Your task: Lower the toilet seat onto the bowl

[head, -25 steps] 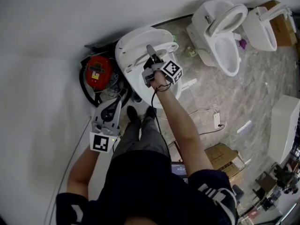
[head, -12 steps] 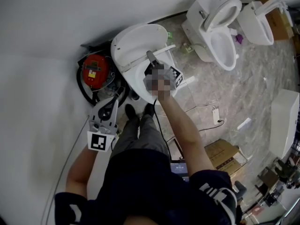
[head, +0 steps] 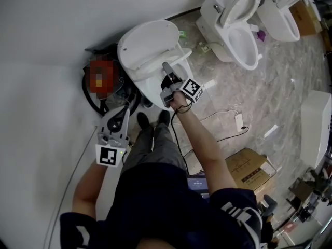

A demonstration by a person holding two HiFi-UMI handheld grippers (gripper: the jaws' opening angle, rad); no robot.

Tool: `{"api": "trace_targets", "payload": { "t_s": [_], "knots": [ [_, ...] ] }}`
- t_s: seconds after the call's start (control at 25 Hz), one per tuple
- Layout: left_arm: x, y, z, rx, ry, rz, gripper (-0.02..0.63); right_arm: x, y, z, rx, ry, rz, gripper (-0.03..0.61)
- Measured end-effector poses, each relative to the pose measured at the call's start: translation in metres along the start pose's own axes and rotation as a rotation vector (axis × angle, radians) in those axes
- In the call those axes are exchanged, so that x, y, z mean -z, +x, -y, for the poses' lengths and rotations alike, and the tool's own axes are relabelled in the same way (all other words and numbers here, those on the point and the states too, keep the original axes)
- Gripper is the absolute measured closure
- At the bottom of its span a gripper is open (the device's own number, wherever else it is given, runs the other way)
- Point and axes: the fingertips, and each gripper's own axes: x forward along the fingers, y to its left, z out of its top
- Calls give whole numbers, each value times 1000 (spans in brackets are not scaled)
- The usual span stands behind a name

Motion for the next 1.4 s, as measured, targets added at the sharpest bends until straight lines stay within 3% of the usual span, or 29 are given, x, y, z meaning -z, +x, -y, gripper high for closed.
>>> {"api": "trace_targets", "payload": {
  "t_s": [0.84, 1.4],
  "knots": [
    [11, -4, 14, 38, 0, 1, 589, 7, -86, 51, 179, -51, 11, 405],
    [23, -6, 19, 41, -12, -17, 589, 4, -115, 85, 317, -14, 30, 439]
  ]
}}
